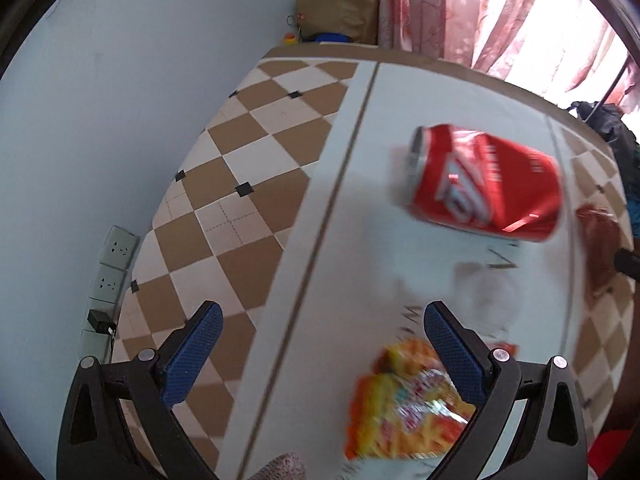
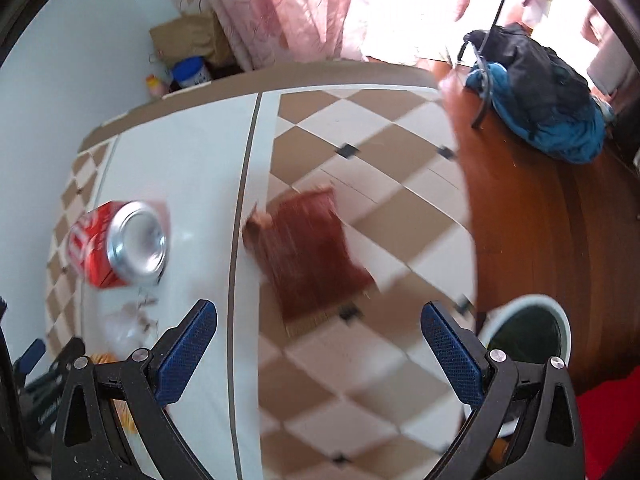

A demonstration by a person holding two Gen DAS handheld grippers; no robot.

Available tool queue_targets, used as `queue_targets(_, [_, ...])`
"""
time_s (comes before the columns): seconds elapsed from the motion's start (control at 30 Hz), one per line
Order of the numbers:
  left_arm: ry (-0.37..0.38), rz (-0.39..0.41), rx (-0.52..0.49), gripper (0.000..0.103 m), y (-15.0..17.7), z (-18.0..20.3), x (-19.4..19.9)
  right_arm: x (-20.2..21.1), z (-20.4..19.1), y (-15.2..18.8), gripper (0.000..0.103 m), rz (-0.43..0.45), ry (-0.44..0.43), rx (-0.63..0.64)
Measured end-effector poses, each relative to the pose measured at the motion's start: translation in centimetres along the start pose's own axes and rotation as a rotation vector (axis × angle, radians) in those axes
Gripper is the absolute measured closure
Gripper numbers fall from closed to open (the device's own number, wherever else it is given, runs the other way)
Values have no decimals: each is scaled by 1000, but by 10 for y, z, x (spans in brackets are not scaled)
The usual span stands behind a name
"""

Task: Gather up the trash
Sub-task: 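Grasp the brown packet with the right gripper while the left grasps a clear plastic cup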

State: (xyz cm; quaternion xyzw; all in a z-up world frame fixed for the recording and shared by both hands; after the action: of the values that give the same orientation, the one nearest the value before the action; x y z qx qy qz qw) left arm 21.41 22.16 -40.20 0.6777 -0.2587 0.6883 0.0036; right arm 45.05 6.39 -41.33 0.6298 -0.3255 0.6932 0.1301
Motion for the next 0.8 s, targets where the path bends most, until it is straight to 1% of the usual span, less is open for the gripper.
queue_targets(0.1, [5, -16, 5, 0, -1, -3, -10, -18, -4, -12, 0, -16, 24, 11])
queue_targets(0.17, [19, -25, 1, 0, -1, 1, -7, -23, -6, -15, 1, -18, 36, 20])
queue_targets(0.23, [46, -32, -10, 0, 0, 6, -4, -29, -8, -16, 15, -21, 51, 37])
queue_targets(0.27, [70, -31, -16, 0, 1, 10, 1, -30, -8, -15, 35, -24, 57, 41])
queue_targets(0.3, [95, -29, -22, 0, 3, 14, 6, -28, -8, -13, 40, -17, 65, 45])
queue_targets(0.33, [121, -30, -29, 0, 5, 18, 10, -26, -7, -11, 42, -8, 63, 46])
queue_targets(0.37, [153, -42, -39, 0, 8, 26, 14, -24, -6, -8, 46, -8, 59, 46])
queue_targets(0.4, [182, -56, -46, 1, 11, 32, 16, -22, -6, -4, 48, -8, 55, 45])
queue_targets(0.47, [219, -68, -62, 1, 14, 46, 20, -15, -2, 5, 50, -3, 46, 33])
queue_targets(0.57, [246, -73, -96, 1, 19, 67, 18, -7, 3, 18, 50, 5, 33, 11])
queue_targets(0.63, [245, -86, -122, 2, 23, 79, 12, -3, 7, 26, 51, 7, 31, -1])
queue_targets(0.67, [237, -85, -138, 4, 25, 85, 9, -2, 7, 29, 51, 7, 29, -4])
queue_targets(0.7, [226, -83, -152, 18, 25, 88, 7, -1, 8, 31, 51, 7, 27, -7])
queue_targets(0.73, [208, -83, -166, 36, 27, 91, 3, -1, 10, 34, 51, 7, 27, -10])
queue_targets(0.77, [202, -86, -170, 44, 27, 93, 2, 0, 11, 36, 52, 9, 29, -9])
queue_targets(0.8, [206, -88, -169, 59, 27, 96, 1, 1, 10, 37, 52, 11, 29, -9])
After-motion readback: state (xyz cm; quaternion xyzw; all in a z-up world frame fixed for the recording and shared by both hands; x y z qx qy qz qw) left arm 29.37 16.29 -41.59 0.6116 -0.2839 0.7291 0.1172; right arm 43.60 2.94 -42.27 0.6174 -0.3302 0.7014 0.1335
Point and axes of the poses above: each gripper's, at about its wrist camera, not at the fingertips, and x roughly against the way its jaws point, z to its right, y to its underside, the point moved 8 cm from there along -x, roughly the way its jaws point, and after that the axes turned 15 degrees about x, right-handed, at the moved point
